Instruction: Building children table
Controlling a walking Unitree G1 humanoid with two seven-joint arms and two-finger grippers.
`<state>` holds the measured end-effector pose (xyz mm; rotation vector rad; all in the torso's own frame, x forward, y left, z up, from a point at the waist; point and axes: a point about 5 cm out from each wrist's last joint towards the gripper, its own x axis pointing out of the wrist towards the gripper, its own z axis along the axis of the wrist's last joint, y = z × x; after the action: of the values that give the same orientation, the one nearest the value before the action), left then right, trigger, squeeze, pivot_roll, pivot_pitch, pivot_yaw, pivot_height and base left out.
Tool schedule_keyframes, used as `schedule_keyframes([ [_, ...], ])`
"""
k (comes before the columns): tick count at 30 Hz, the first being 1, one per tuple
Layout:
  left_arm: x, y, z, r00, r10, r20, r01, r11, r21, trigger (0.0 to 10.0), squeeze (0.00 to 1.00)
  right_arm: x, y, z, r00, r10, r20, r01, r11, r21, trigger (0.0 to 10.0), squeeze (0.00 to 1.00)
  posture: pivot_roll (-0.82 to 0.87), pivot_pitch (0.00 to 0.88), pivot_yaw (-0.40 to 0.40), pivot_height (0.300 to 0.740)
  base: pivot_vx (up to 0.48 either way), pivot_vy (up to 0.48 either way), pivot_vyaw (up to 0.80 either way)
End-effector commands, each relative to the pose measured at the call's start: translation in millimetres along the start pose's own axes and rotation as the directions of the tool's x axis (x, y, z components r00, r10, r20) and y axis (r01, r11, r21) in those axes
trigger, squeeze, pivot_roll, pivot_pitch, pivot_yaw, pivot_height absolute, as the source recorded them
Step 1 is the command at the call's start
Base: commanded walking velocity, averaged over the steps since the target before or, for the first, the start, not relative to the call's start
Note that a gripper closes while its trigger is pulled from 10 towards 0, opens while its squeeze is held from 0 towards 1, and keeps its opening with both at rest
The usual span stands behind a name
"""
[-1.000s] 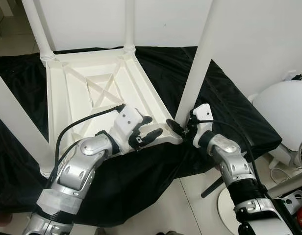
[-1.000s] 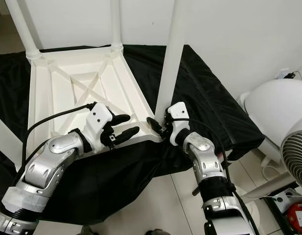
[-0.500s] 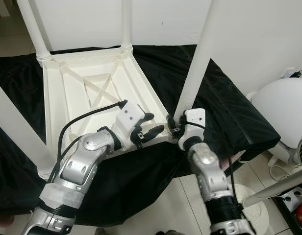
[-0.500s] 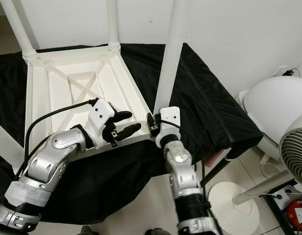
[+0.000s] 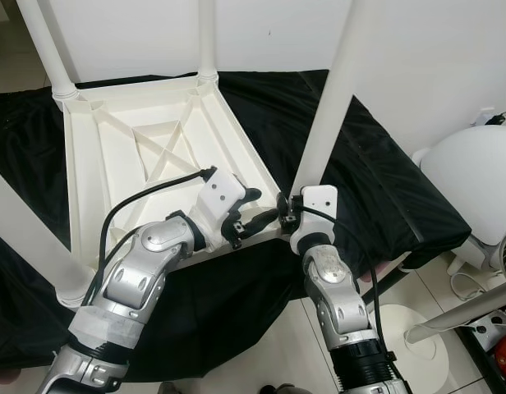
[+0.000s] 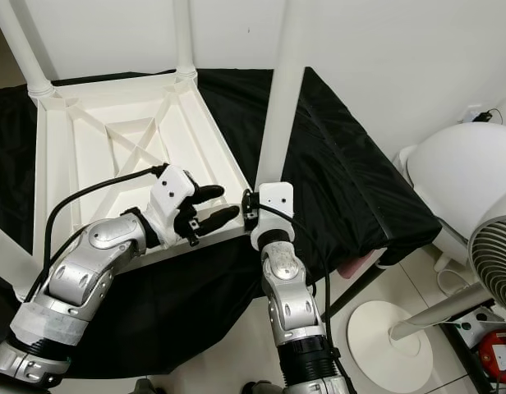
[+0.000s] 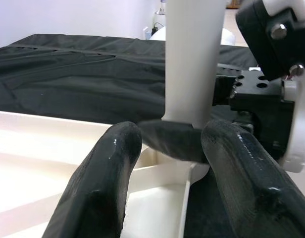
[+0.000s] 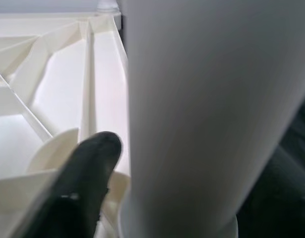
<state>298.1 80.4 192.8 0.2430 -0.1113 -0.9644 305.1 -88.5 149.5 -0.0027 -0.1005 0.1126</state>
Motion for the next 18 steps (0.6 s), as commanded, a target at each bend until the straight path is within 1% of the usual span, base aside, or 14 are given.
schedule_keyframes([
  [1, 1.1, -5.8, -2, 0.999, -0.054, -0.003, 0.054, 0.999, -0.005, 10.0, 0.00, -3.2, -3.3, -3, 1.000, -0.002, -0.012, 0.002, 1.000, 0.013, 10.0, 1.00, 0.01, 0.111, -0.038, 0.740, 0.000, 0.000, 0.00],
  [2, 0.2, -6.6, -3, 0.999, -0.052, -0.005, 0.052, 0.999, -0.005, 10.0, 0.00, -5.3, -5.0, -1, 1.000, 0.001, 0.002, -0.001, 1.000, 0.012, 10.0, 1.00, 0.01, 0.111, -0.040, 0.740, 0.000, 0.000, 0.00],
  [5, 0.2, -6.6, -3, 0.999, -0.052, -0.005, 0.052, 0.999, -0.005, 10.0, 0.00, -5.3, -5.0, -1, 1.000, 0.001, 0.002, -0.001, 1.000, 0.012, 10.0, 1.00, 0.01, 0.111, -0.040, 0.740, 0.000, 0.000, 0.00],
  [7, -1.8, -8.3, -5, 0.999, -0.053, -0.008, 0.053, 0.999, -0.007, 10.0, 0.00, -7.9, -7.7, 0, 1.000, 0.008, 0.016, -0.008, 1.000, 0.015, 10.0, 1.00, 0.01, 0.112, -0.043, 0.740, 0.000, 0.000, 0.00],
  [8, -4.8, -11.1, -8, 0.998, -0.055, -0.018, 0.055, 0.998, -0.008, 10.0, 0.00, -11.7, -11.9, 1, 0.999, 0.021, 0.029, -0.022, 1.000, 0.015, 10.0, 1.00, 0.01, 0.108, -0.046, 0.740, 0.000, 0.000, 0.00],
  [9, -4.8, -11.1, -8, 0.998, -0.055, -0.018, 0.055, 0.998, -0.008, 10.0, 0.00, -11.7, -11.9, 1, 0.999, 0.021, 0.029, -0.022, 1.000, 0.015, 10.0, 1.00, 0.01, 0.108, -0.046, 0.740, 0.000, 0.000, 0.00],
  [10, -8.1, -15.1, -11, 0.998, -0.060, -0.025, 0.059, 0.998, -0.013, 10.0, 0.00, -16.6, -16.3, 0, 0.999, 0.042, 0.031, -0.043, 0.999, 0.028, 10.0, 0.00, 0.01, 0.106, -0.050, 0.740, 0.000, 0.000, 0.00],
  [11, -8.1, -15.1, -11, 0.998, -0.060, -0.025, 0.059, 0.998, -0.013, 10.0, 0.00, -16.6, -16.3, 0, 0.999, 0.042, 0.031, -0.043, 0.999, 0.028, 10.0, 0.00, 0.01, 0.106, -0.050, 0.740, 0.000, 0.000, 0.00],
  [12, -11.9, -20.3, -15, 0.997, -0.068, -0.038, 0.068, 0.998, 0.000, 10.0, 0.00, -22.2, -21.7, -2, 0.995, 0.093, 0.027, -0.094, 0.995, 0.042, 10.0, 0.00, 0.02, 0.103, -0.049, 0.740, 0.000, 0.000, 0.00],
  [13, -15.1, -28.2, -19, 0.992, -0.115, -0.048, 0.114, 0.993, -0.026, 10.0, 0.00, -28.0, -32.5, -5, 0.987, 0.160, 0.016, -0.160, 0.987, 0.013, 10.0, 0.00, 0.02, 0.100, -0.049, 0.740, 0.000, 0.000, 0.00],
  [16, -15.4, -30.0, -20, 0.990, -0.132, -0.047, 0.130, 0.991, -0.039, 10.0, 0.00, -28.6, -35.3, -5, 0.985, 0.175, 0.011, -0.175, 0.985, 0.006, 10.0, 0.00, 0.02, 0.100, -0.049, 0.740, 0.000, 0.000, 0.00],
  [17, -14.7, -32.3, -18, 0.988, -0.149, -0.042, 0.148, 0.989, -0.032, 10.0, 0.00, -27.4, -40.1, -6, 0.977, 0.212, 0.006, -0.212, 0.977, -0.038, 10.0, 0.00, 0.02, 0.099, -0.047, 0.740, 0.000, 0.000, 0.00],
  [18, -14.7, -32.3, -18, 0.988, -0.149, -0.042, 0.148, 0.989, -0.032, 10.0, 0.00, -27.4, -40.1, -6, 0.977, 0.212, 0.006, -0.212, 0.977, -0.038, 10.0, 0.00, 0.02, 0.099, -0.047, 0.740, 0.000, 0.000, 0.00],
])
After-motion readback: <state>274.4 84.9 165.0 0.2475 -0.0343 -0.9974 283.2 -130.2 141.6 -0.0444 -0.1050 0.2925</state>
